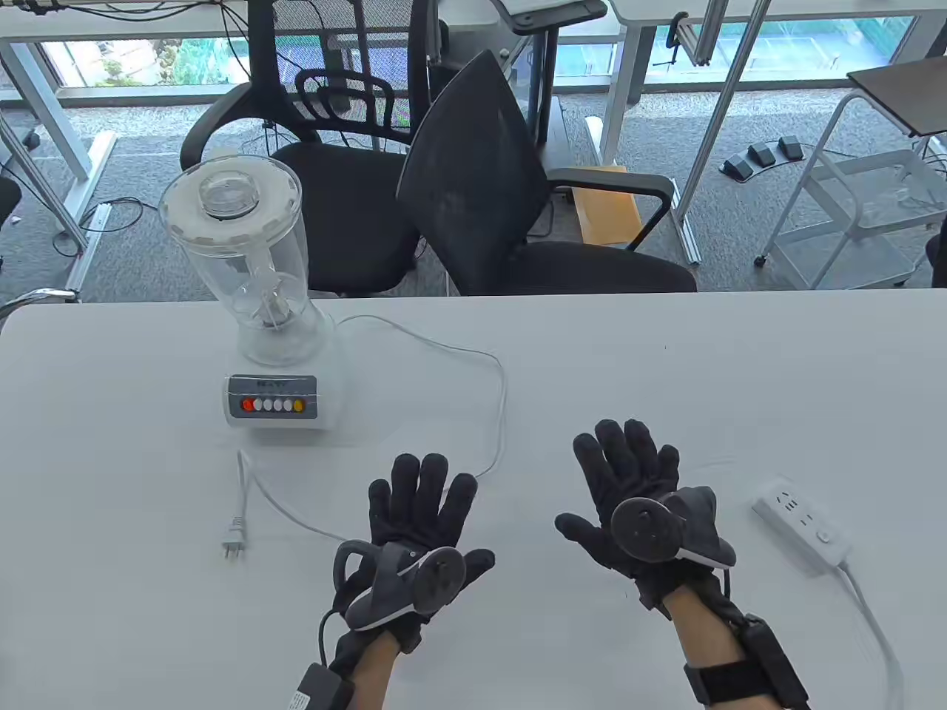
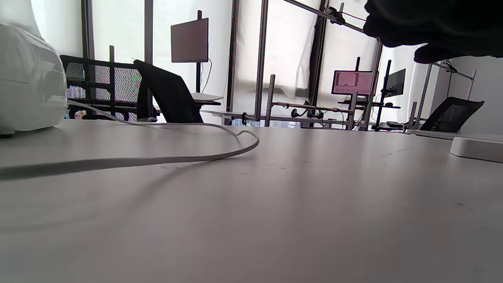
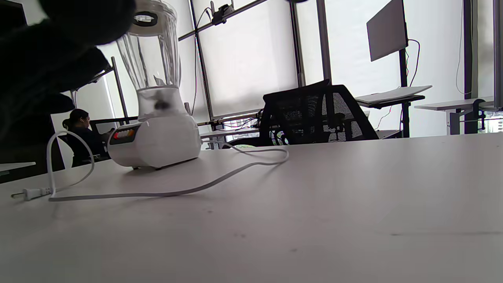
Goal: Plug the blender into the power strip
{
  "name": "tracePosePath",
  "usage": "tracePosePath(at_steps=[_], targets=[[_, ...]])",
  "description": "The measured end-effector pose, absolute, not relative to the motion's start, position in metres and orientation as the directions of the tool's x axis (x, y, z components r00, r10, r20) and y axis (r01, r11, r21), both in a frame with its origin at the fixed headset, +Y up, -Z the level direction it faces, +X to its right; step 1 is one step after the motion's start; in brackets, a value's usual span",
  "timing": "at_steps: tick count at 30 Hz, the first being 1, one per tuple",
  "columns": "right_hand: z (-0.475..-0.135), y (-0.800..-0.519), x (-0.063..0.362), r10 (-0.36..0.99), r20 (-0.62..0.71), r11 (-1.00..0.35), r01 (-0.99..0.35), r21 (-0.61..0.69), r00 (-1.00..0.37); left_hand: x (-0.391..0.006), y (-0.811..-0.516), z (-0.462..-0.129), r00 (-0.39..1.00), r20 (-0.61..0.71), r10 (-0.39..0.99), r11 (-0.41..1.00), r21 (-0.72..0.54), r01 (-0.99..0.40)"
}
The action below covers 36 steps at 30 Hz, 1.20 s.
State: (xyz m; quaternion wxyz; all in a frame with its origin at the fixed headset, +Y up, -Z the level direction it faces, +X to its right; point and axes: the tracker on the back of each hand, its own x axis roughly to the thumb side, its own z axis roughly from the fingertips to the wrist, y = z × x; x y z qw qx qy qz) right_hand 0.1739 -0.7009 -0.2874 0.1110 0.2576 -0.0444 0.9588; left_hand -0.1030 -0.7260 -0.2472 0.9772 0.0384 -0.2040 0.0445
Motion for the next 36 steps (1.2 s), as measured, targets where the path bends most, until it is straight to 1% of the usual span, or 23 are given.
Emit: tracePosePath(at_steps=[6, 12, 14, 16, 18, 21, 25, 28, 29, 30, 31, 34, 36], targets=[[-0.29, -0.704, 0.177, 0.183, 0.487, -0.975, -0.222, -0.023, -0.854, -0.103, -0.726, -0.247, 0.913, 0.402, 0.071, 0.993, 0.059, -0.103], [-0.294, -0.697, 0.2, 0.192, 0.417, -0.971, -0.233, -0.049, -0.888, -0.101, -0.723, -0.244, 0.909, 0.408, 0.083, 0.99, 0.068, -0.12], [-0.296, -0.695, 0.212, 0.18, 0.362, -0.98, -0.2, -0.019, -0.915, -0.1, -0.723, -0.243, 0.908, 0.411, 0.086, 0.99, 0.065, -0.123], [-0.299, -0.695, 0.226, 0.156, 0.32, -0.984, -0.174, -0.029, -0.935, -0.099, -0.724, -0.244, 0.905, 0.416, 0.085, 0.99, 0.064, -0.122], [-0.302, -0.695, 0.242, 0.18, 0.269, -0.98, -0.196, -0.034, -0.946, -0.098, -0.726, -0.245, 0.905, 0.417, 0.088, 0.991, 0.051, -0.12], [-0.304, -0.697, 0.268, 0.258, 0.17, -0.965, -0.26, 0.01, -0.951, -0.097, -0.728, -0.245, 0.903, 0.419, 0.09, 0.993, 0.037, -0.116], [-0.304, -0.703, 0.297, 0.267, 0.063, -0.964, -0.267, 0.015, -0.962, -0.096, -0.728, -0.245, 0.9, 0.426, 0.091, 0.993, 0.032, -0.116], [-0.303, -0.714, 0.323, 0.31, -0.033, -0.951, -0.31, 0.001, -0.95, -0.096, -0.727, -0.244, 0.899, 0.429, 0.087, 0.993, 0.036, -0.113], [-0.302, -0.718, 0.33, 0.323, -0.062, -0.946, -0.324, 0.005, -0.944, -0.096, -0.726, -0.244, 0.899, 0.428, 0.09, 0.992, 0.038, -0.117], [-0.301, -0.726, 0.341, 0.334, -0.118, -0.941, -0.338, 0.015, -0.935, -0.097, -0.725, -0.244, 0.898, 0.428, 0.098, 0.991, 0.038, -0.126], [-0.3, -0.728, 0.345, 0.339, -0.137, -0.939, -0.345, 0.021, -0.931, -0.097, -0.725, -0.245, 0.898, 0.428, 0.101, 0.991, 0.036, -0.129], [-0.298, -0.742, 0.366, 0.351, -0.247, -0.925, -0.375, 0.057, -0.903, -0.097, -0.726, -0.246, 0.898, 0.427, 0.11, 0.991, 0.021, -0.132], [-0.295, -0.751, 0.379, 0.346, -0.318, -0.909, -0.399, 0.118, -0.883, -0.097, -0.727, -0.246, 0.898, 0.426, 0.111, 0.992, 0.012, -0.129]])
